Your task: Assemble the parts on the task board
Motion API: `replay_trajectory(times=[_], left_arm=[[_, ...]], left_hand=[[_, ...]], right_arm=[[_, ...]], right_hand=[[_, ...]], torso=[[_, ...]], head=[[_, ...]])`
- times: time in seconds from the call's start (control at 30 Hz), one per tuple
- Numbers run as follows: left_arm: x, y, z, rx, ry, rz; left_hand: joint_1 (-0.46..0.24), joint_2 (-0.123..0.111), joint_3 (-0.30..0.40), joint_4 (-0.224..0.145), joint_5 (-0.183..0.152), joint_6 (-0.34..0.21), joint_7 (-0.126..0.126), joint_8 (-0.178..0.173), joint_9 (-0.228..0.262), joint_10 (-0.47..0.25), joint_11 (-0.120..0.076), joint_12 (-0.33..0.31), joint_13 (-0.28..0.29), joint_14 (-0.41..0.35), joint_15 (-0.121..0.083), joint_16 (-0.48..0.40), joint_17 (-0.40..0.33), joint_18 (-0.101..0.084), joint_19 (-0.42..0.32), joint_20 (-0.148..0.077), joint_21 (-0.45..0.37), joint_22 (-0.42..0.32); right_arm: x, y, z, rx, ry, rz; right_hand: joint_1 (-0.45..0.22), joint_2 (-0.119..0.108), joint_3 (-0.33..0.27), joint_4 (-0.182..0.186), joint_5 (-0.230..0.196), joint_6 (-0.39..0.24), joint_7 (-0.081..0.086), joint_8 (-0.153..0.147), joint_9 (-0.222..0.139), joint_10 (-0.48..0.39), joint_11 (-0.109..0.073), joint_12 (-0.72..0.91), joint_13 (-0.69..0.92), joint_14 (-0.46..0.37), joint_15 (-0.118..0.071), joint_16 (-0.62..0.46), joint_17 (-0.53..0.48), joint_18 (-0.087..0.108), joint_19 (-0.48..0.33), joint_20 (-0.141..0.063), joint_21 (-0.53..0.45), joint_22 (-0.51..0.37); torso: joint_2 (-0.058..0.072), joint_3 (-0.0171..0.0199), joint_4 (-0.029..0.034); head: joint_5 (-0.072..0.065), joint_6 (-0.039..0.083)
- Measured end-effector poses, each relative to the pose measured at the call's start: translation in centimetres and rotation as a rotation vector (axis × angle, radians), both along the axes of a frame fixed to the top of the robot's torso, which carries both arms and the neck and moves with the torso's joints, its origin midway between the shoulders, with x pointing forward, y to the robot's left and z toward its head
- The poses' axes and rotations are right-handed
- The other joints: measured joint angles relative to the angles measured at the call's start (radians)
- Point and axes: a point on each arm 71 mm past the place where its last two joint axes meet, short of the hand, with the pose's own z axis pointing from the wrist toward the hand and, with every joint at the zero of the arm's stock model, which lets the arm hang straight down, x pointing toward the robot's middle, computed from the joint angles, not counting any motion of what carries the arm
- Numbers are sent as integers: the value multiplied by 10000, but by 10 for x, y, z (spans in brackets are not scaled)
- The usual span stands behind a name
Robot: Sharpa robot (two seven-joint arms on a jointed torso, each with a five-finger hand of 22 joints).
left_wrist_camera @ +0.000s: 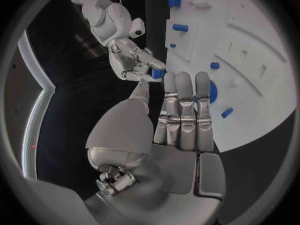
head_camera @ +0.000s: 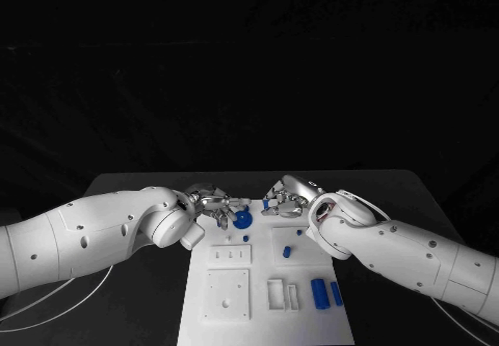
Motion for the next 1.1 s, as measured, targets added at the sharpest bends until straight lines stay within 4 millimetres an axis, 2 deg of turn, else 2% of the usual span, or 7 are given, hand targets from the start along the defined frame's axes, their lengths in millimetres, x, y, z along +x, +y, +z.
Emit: replay_trajectory(times=[0.07,0.27,0.33,0.63,0.83,1.1], left_arm=[[0,-3,-1,108,70,-76],[-1,-9,-2,342,222,-228],[-1,-11,-3,390,250,-247],[-1,-15,-4,537,321,-290],[-1,-16,-4,590,353,-294],[-1,-18,-5,669,417,-321]], left_hand=[[-138,-83,83,212,-60,0,0,0,0,0,0,-37,-22,0,0,-20,-38,0,1,0,-4,-6],[-214,-158,207,394,-60,-45,2,0,-10,0,0,-201,-86,-61,61,-184,-129,0,-34,35,-181,-42],[-214,-158,225,412,-60,-198,54,0,-54,0,0,-317,-154,-61,61,-292,-204,1,-35,36,-275,-100],[-211,-155,175,361,-60,-198,54,0,-64,-38,37,-474,-248,-60,61,-448,-303,1,5,76,-462,-183],[-177,46,73,259,40,-198,54,0,-64,-38,37,-474,-248,-60,60,-448,-303,2,5,75,-462,-183],[-18,319,-79,-108,273,17,-12,0,-64,-37,37,-473,-248,-59,60,-448,-302,1,4,75,-502,-136]], right_arm=[[-1,5,0,-20,11,56],[-5,17,-1,-79,45,234],[-6,19,-2,-107,63,288],[-10,28,-3,-215,104,473],[-12,32,-4,-251,116,561],[-13,34,-4,-296,127,577]], right_hand=[[0,0,0,0,37,1,-1,0,0,0,0,0,0,0,0,0,0,1,-2,-3,0,0],[-25,-25,5,6,75,4,-5,-2,3,0,0,0,-1,0,1,0,-1,0,-37,-36,0,0],[-25,-25,27,29,84,7,-8,-4,4,0,0,0,-1,0,1,0,-1,0,-37,-36,0,0],[-25,-26,26,30,126,9,-12,-13,4,0,1,0,-2,0,1,0,-2,0,-37,-37,0,0],[-52,-54,26,30,127,9,-12,-44,5,-1,1,0,-3,-1,1,0,-2,0,-37,-36,0,0],[-90,-92,54,58,127,10,-13,-46,7,-1,1,0,11,-1,2,0,-3,0,-37,-36,0,0]], torso=[[0,0,4],[1,0,11],[2,0,8],[7,1,7],[7,-1,12],[7,-5,12]], head=[[-2,1],[25,-7],[33,-12],[36,-17],[32,-18],[15,-23]])
